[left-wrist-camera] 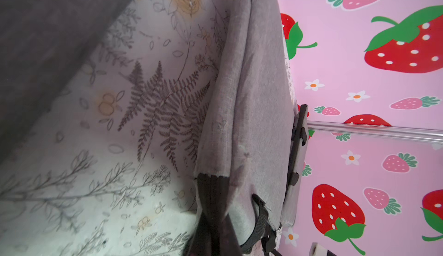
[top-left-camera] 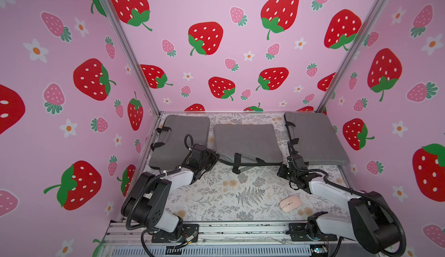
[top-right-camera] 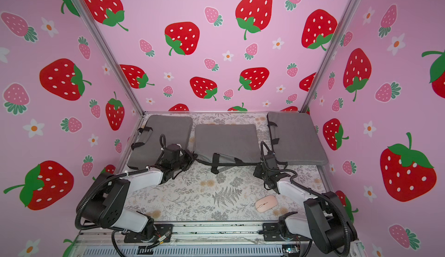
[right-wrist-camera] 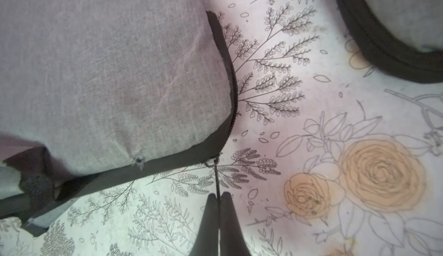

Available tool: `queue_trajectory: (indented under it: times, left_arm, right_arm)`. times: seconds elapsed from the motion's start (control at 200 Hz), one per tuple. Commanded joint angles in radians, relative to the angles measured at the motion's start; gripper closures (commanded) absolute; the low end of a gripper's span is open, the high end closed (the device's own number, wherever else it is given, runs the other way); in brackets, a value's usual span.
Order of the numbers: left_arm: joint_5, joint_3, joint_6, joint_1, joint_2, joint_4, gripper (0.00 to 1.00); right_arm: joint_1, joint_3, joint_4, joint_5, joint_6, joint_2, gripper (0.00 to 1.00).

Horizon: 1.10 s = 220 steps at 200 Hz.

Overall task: Put the mouse into the laptop bag
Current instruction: Zip the zipper on the zippered laptop bag.

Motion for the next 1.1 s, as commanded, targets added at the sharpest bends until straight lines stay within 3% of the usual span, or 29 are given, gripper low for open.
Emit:
queue_trajectory:
  times: [0.0, 0.16, 0.27, 0.295, 0.36, 0.415, 0.445, 0.615, 0.725, 0.925, 1.0, 1.095]
  left_arm:
    - [-0.046, 0.155, 0.036, 0.059, 0.076, 0.023, 1.0]
    - [0.042, 0.463, 0.069, 0.085, 0.287, -0.125, 1.0]
    - [0.063, 0.574, 0.052, 0.103, 0.367, -0.168, 1.0]
    - [0.05, 0.581, 0.052, 0.106, 0.368, -0.173, 0.96]
    - [-0.001, 0.577, 0.059, 0.111, 0.344, -0.204, 0.68]
    - [-0.04, 0.571, 0.072, 0.11, 0.309, -0.248, 0.34]
    - [-0.046, 0.567, 0.08, 0.111, 0.292, -0.269, 0.3]
    - [0.044, 0.417, 0.033, 0.085, 0.171, -0.201, 0.3]
    - [0.087, 0.269, -0.027, -0.001, 0.075, -0.113, 0.31]
    - [-0.185, 0.025, -0.063, -0.271, -0.155, -0.092, 0.31]
    - [-0.225, -0.016, -0.063, -0.343, -0.184, -0.098, 0.31]
    - [-0.197, -0.065, -0.076, -0.367, -0.166, -0.033, 0.32]
  right_arm:
    - [-0.032, -0.033, -0.107, 0.08, 0.022, -0.039, 1.0]
    - [-0.031, -0.046, -0.144, 0.083, -0.001, -0.099, 1.0]
    - [-0.03, -0.044, -0.157, 0.045, -0.033, -0.126, 1.0]
    - [-0.028, -0.045, -0.153, 0.03, -0.036, -0.127, 1.0]
    - [-0.013, -0.047, -0.138, 0.006, -0.041, -0.117, 1.0]
    - [0.01, -0.045, -0.119, -0.005, -0.045, -0.103, 1.0]
    - [0.025, -0.041, -0.11, -0.01, -0.048, -0.091, 1.0]
    - [0.142, 0.009, -0.089, -0.009, -0.038, -0.029, 1.0]
    - [0.265, 0.05, -0.085, 0.034, -0.021, -0.012, 1.0]
    - [0.472, 0.143, -0.068, 0.085, -0.01, 0.047, 1.0]
    - [0.541, 0.186, -0.06, 0.11, -0.017, 0.101, 1.0]
    - [0.604, 0.229, -0.027, 0.102, -0.024, 0.177, 1.0]
